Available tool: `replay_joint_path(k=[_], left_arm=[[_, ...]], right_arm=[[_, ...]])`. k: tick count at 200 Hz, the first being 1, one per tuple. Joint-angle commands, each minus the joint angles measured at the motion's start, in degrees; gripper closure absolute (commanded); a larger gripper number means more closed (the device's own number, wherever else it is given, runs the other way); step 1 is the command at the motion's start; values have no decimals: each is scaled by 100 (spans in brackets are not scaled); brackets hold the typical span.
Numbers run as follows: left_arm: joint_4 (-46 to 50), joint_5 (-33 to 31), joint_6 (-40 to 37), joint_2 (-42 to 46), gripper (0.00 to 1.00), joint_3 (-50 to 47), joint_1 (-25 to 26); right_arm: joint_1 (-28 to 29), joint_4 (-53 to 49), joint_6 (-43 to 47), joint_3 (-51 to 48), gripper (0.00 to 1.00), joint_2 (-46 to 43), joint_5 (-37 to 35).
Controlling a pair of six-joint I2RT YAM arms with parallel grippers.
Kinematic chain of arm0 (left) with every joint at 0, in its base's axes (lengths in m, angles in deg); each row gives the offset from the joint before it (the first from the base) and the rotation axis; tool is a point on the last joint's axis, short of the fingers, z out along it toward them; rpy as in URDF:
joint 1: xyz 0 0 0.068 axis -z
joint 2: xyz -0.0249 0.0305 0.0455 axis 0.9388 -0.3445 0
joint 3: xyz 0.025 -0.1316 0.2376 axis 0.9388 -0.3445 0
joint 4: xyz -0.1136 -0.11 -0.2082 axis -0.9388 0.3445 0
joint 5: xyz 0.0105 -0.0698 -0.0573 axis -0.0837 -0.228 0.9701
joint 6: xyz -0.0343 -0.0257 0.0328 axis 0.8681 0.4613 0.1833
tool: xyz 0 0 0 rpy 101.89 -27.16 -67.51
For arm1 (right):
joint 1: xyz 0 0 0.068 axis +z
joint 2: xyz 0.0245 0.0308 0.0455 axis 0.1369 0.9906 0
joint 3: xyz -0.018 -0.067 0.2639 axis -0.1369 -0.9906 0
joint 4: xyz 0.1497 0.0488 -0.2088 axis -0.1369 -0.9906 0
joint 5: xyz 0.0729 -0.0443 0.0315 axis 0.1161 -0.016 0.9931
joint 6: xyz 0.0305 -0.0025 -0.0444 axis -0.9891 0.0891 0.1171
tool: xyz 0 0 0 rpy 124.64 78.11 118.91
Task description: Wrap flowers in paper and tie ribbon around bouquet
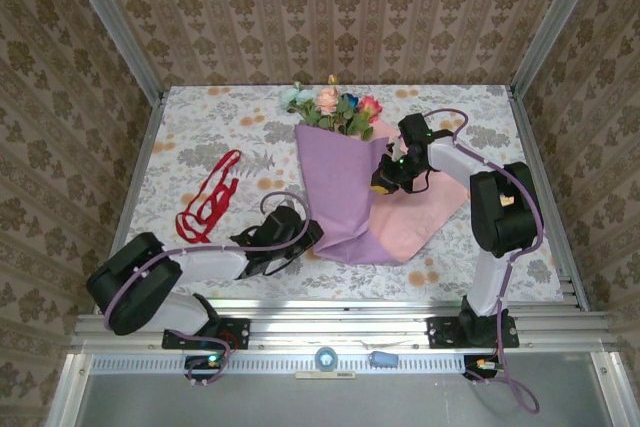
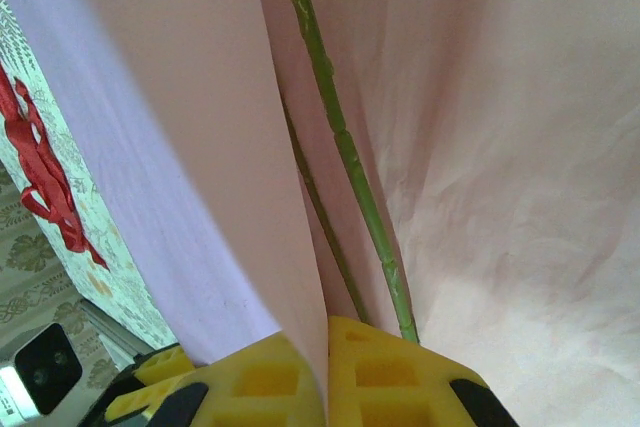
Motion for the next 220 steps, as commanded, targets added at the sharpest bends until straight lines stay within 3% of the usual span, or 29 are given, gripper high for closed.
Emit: replay_joint_path(k=[1,32,59,98,109,127,140,148,167,185,220], left_arm=[[-498,-77,175,-155,79,-128,29],[-479,-160,273,-137,100,-137,59],[-407,-167,297,-46,100,-113,60],[-123,-66,371,40,100,11,50],[-90,-42,386,56,100,28,41],[72,0,418,121,100,77,30],[274,55,431,167,100,146,3],[344,99,422,184,100,188,-16],[470,205,433,181,100,266,-57],[473,274,465,150,100,309,-95],[583,378,470,138,100,397,-155]], right_arm=[[-54,-75,133,-84,100,131,127],[-71,-157,352,-111,100,51,-75],[-53,185,911,-521,75,-700,-780],[131,1744,2109,-2290,68,-3203,-1754],[524,2287,2617,-2963,66,-4016,-2138],[1445,3073,3432,-3949,54,-5045,-2761],[2431,3514,4037,-4507,41,-5514,-3451],[3011,3718,4474,-4749,38,-5611,-3845],[4186,3988,5181,-4940,37,-5321,-4744],[4939,4345,5631,-4932,36,-4679,-5479],[5502,5527,6084,-4775,33,-3315,-6358]])
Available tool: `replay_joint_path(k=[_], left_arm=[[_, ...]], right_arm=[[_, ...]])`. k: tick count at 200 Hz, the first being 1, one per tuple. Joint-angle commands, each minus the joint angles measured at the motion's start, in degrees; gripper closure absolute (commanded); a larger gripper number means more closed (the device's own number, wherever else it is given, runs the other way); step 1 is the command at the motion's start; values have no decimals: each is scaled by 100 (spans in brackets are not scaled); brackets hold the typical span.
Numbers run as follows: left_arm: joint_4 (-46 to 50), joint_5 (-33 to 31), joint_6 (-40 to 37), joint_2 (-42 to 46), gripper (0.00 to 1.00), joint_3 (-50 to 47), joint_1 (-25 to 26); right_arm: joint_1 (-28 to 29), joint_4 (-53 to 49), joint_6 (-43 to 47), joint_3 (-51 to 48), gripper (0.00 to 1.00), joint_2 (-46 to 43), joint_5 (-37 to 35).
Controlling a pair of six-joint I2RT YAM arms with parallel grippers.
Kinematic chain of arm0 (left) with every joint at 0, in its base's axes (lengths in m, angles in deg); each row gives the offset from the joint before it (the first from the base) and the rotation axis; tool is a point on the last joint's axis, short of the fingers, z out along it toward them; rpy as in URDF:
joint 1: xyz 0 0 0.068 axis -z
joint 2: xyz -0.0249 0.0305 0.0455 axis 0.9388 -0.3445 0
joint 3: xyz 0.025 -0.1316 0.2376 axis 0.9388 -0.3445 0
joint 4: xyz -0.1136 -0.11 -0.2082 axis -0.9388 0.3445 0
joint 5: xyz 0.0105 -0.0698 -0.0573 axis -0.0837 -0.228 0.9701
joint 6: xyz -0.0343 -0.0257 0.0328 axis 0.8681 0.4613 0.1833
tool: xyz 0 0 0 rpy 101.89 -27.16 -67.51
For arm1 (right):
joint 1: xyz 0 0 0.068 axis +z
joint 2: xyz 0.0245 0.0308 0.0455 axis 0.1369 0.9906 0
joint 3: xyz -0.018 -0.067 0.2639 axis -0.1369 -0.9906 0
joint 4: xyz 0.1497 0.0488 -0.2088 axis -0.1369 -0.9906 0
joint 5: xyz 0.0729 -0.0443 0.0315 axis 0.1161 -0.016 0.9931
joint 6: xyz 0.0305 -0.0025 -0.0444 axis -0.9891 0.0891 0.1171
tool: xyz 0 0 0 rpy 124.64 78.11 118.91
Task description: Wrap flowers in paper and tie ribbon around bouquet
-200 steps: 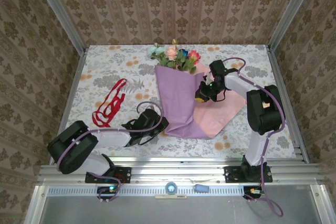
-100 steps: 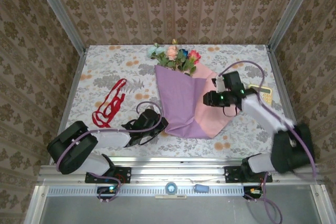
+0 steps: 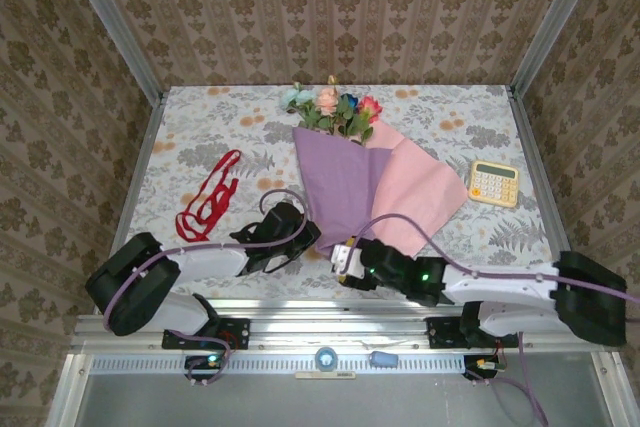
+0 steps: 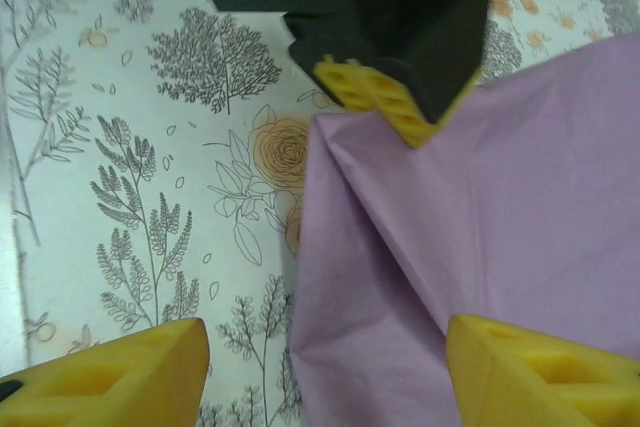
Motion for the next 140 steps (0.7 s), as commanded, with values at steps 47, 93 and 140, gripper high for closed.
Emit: replay_joint_path(k=[47,93,140], left_arm=[[249,281,31,27,100,235,-155],[314,456,39,69,100,226,-240],[392,676,40,98,100,209,-372]], right_arm=[[522,2297,1263,666,30,2379,-2100],[561,2644,1304,1026,33,3303,-2747],[535,2914,1459,1233,56,3739,-3032]])
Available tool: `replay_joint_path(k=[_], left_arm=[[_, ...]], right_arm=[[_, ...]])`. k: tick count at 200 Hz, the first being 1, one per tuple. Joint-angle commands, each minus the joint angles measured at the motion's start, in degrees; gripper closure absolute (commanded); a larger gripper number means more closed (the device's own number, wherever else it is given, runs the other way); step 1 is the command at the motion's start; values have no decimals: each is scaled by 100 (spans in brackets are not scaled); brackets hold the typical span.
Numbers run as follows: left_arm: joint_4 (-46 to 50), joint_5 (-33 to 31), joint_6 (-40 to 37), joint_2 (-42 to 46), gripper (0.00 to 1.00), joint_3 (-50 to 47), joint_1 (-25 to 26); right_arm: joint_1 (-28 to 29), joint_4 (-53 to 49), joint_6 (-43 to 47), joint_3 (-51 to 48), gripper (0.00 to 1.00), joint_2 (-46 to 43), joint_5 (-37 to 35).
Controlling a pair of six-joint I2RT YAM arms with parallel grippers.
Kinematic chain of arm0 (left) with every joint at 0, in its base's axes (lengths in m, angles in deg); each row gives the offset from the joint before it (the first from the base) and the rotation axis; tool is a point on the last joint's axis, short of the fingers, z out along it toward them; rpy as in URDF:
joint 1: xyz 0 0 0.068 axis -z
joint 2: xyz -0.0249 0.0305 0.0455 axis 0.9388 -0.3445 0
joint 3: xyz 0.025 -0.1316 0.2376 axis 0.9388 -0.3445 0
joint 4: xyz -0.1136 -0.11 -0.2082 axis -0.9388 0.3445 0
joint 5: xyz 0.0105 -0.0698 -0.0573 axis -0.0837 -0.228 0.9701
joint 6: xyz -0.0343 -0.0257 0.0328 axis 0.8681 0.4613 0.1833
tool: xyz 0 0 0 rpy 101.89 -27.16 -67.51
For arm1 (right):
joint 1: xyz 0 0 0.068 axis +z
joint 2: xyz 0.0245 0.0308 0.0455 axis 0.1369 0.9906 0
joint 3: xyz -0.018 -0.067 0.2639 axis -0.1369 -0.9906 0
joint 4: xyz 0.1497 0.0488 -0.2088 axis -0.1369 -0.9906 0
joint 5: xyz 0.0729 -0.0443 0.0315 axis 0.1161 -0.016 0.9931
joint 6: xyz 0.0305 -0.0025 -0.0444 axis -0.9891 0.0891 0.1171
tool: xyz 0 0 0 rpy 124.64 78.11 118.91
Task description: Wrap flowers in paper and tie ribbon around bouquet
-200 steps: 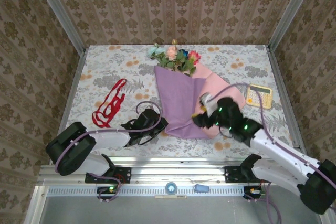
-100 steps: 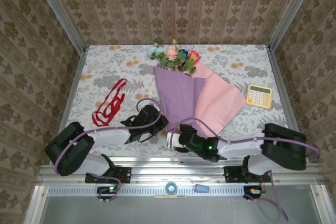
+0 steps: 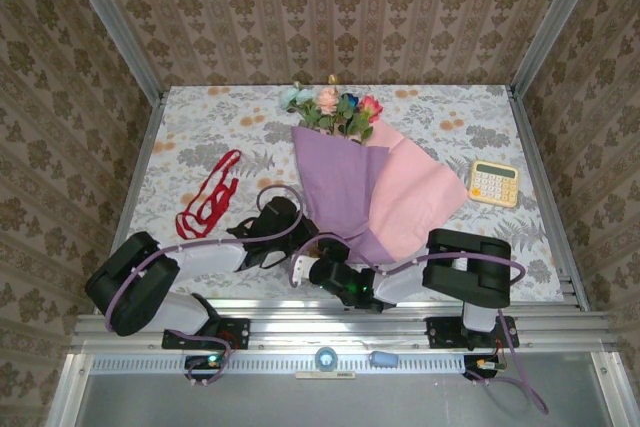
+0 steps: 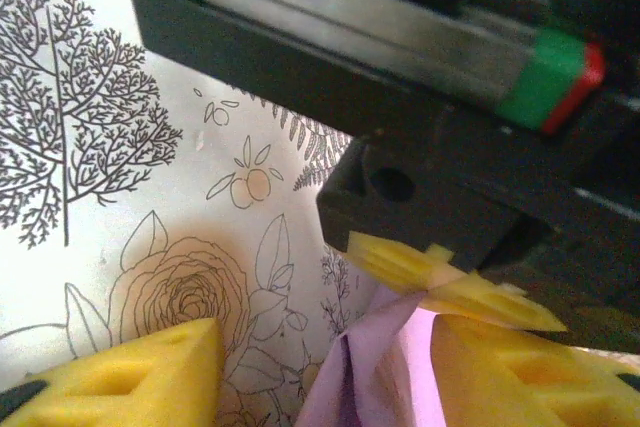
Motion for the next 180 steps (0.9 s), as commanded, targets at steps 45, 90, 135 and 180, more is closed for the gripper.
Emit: replay_joint_path(k=[45,90,135,180], left_arm=[[208,377,-20,115,100,108,-210],[123,626,-362,-121,74,225,-675],[-736,927,-399,-913,58,338,-810],[-1040,950,-540,-1304,90,495,-943]], right_arm=[[-66,206,84,210,96,328,-557],[-62,-179,-311,39,100,-292,-142],[-66,-447,-770,-21,100,-538,215],[-66,-729,-813,-65,100,-622,391]])
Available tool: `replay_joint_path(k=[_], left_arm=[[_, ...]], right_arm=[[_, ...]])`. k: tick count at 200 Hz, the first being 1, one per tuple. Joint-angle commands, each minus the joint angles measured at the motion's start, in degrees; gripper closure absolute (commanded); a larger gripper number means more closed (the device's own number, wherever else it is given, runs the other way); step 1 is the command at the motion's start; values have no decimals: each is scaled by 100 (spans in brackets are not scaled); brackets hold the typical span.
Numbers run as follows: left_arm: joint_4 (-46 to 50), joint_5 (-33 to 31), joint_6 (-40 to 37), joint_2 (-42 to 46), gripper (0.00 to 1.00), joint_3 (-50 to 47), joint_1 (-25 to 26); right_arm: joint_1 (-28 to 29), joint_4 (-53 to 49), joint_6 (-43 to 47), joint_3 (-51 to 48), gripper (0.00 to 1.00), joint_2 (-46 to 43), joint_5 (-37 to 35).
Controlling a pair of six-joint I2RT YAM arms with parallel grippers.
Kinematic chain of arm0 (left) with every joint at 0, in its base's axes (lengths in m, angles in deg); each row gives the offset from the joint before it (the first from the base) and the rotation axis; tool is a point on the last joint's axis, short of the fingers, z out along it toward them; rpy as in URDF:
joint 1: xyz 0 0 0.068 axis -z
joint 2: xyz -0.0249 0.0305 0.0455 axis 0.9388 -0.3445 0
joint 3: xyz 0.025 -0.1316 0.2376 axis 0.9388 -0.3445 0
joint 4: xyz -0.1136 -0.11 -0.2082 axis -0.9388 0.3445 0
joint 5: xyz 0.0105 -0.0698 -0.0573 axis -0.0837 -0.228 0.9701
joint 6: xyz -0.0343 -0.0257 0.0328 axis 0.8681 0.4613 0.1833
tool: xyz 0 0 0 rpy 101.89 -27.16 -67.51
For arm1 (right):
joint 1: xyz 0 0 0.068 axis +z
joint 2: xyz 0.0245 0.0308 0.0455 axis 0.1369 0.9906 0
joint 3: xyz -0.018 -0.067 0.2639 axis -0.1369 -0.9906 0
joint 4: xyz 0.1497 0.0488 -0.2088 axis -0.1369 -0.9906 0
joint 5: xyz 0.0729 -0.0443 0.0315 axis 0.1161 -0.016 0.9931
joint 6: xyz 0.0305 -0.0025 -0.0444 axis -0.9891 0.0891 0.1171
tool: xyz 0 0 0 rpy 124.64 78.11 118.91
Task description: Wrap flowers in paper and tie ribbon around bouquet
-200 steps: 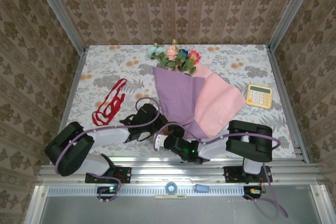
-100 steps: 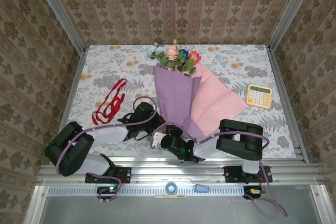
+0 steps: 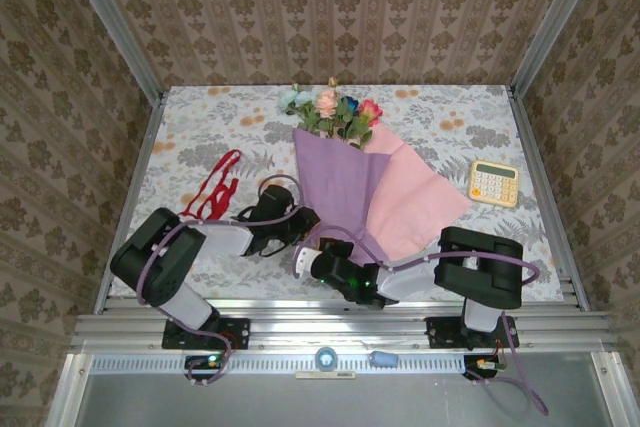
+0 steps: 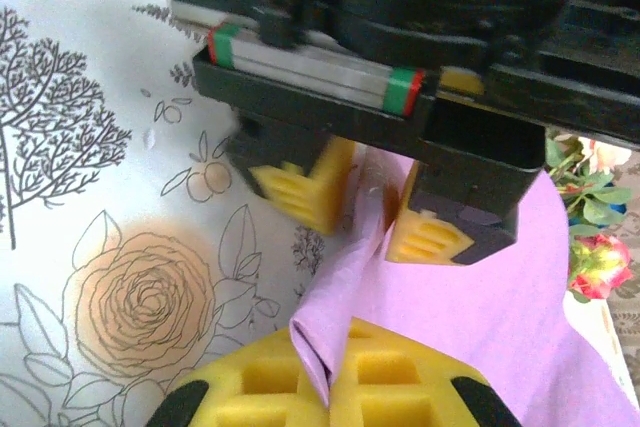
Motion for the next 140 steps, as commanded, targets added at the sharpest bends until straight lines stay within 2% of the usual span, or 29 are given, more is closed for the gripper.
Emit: replay_joint_path(k=[1,13,44,64,75,83,101,140], left_arm=[[-345,-18,-144,-161,91,173,-157],[-379,-5,-233,-202,100,212,-279],[-471,134,-426,-420,100,400,-570],[-629,262,-449,-667,83,586,-733],[-689,353,-477,-838,80,744,-795],[-677,428,-508,-962,83,871,-836],[-688,502,-567,-1172,100,1072,-927],[-795,618,-627,-1478,100,1440,-1129]], right_arm=[[28,-141,-217,-101,100,-228,216],[28,-176,-220,-161,100,-292,277],[28,-264,-265,-259,100,-413,351],[28,-307,-292,-290,100,-464,386],[28,-318,-305,-299,100,-467,395],[28,-330,-316,-288,100,-473,402],[28,-355,-322,-291,100,-469,420],[28,-388,-353,-357,100,-549,487]])
